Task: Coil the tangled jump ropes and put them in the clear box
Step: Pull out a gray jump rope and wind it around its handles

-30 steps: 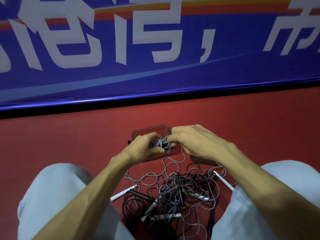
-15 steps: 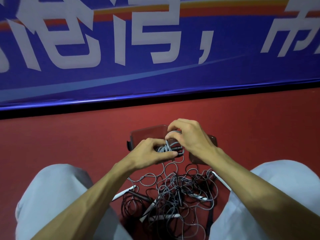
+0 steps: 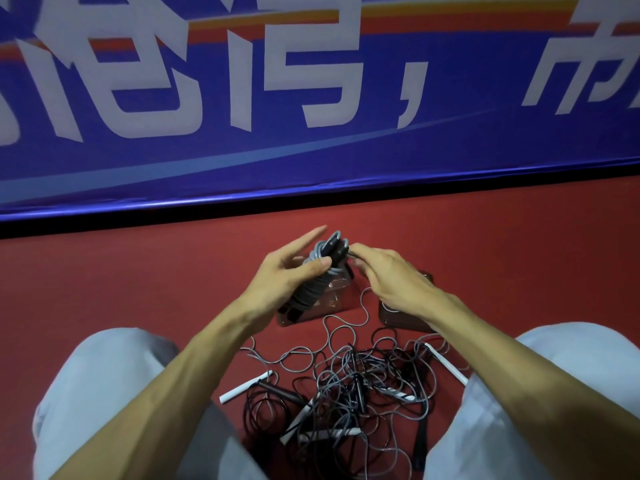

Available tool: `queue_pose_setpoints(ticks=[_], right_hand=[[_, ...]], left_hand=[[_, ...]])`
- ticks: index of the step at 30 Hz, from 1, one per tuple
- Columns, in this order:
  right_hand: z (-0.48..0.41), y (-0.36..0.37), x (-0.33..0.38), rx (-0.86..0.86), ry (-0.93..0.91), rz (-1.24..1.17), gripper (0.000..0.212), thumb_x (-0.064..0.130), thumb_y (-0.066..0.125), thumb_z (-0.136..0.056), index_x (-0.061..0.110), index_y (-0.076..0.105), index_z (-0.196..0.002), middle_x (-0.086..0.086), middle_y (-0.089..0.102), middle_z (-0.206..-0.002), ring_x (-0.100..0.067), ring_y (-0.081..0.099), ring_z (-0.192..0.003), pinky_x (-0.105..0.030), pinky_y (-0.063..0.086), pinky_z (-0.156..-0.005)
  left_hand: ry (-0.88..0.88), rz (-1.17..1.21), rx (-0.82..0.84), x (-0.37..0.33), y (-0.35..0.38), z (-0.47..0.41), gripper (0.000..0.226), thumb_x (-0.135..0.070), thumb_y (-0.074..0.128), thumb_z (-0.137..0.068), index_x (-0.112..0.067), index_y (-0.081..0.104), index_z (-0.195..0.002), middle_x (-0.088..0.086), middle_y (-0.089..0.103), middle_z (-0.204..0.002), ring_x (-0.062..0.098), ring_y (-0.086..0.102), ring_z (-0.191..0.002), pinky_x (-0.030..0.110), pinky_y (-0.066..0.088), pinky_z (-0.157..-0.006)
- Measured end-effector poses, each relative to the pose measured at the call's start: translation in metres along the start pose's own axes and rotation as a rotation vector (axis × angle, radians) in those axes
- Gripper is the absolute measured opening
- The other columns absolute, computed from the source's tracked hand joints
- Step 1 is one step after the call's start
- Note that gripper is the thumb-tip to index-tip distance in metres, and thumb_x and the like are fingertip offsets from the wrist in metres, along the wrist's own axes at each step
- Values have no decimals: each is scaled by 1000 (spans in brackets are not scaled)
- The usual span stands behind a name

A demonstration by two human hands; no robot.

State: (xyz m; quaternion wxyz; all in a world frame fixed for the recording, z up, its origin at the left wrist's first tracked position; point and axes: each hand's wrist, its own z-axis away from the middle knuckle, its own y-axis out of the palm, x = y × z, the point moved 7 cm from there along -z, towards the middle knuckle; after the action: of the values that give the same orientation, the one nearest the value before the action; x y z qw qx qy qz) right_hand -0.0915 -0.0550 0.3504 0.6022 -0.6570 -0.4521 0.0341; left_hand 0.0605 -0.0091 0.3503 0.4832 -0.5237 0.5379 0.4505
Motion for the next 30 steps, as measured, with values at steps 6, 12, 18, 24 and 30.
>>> queue_pose_setpoints(ticks=[6, 12, 18, 24, 30], right_hand=[[11, 17, 14, 313, 178, -176, 33, 26, 39, -104, 2, 56, -91, 2, 53, -55, -11, 52, -39, -27, 48, -40], [14, 2, 35, 164, -13, 16, 20, 27, 54, -97, 19, 69, -109, 1, 68, -69, -9, 63, -58, -24, 50, -62], [7, 0, 39, 78, -21, -717, 28, 20, 38, -101, 14, 62, -114, -6, 69, -87, -19, 66, -75, -26, 53, -59], [7, -13, 39, -91, -180, -310, 18, 14, 70, -86, 22, 76, -100, 7, 71, -83, -3, 64, -75, -17, 47, -69], [5, -17, 45, -61, -216, -349, 13, 23, 81, -71, 23, 79, -84, 12, 65, -90, -17, 61, -76, -36, 50, -64]], left_hand=[[31, -149, -121, 7, -7, -3, 20, -20, 76, -82, -28, 74, -100, -7, 74, -80, 6, 66, -74, 26, 53, -70], [29, -366, -256, 12, -28, -8, 14, -33, 78, -80, -40, 75, -92, -20, 71, -73, -4, 60, -70, 27, 53, -70], [2, -467, -132, 17, -24, -10, 12, -40, 71, -85, -35, 74, -96, -7, 67, -68, 6, 53, -63, 31, 45, -63], [-4, -561, -20, 11, -19, -8, 16, -35, 73, -84, -50, 68, -89, -23, 69, -79, -6, 59, -70, 23, 48, -70], [-4, -668, 84, 7, -15, -6, 27, -32, 73, -85, -37, 71, -111, -17, 69, -98, -1, 58, -88, 15, 45, -72]])
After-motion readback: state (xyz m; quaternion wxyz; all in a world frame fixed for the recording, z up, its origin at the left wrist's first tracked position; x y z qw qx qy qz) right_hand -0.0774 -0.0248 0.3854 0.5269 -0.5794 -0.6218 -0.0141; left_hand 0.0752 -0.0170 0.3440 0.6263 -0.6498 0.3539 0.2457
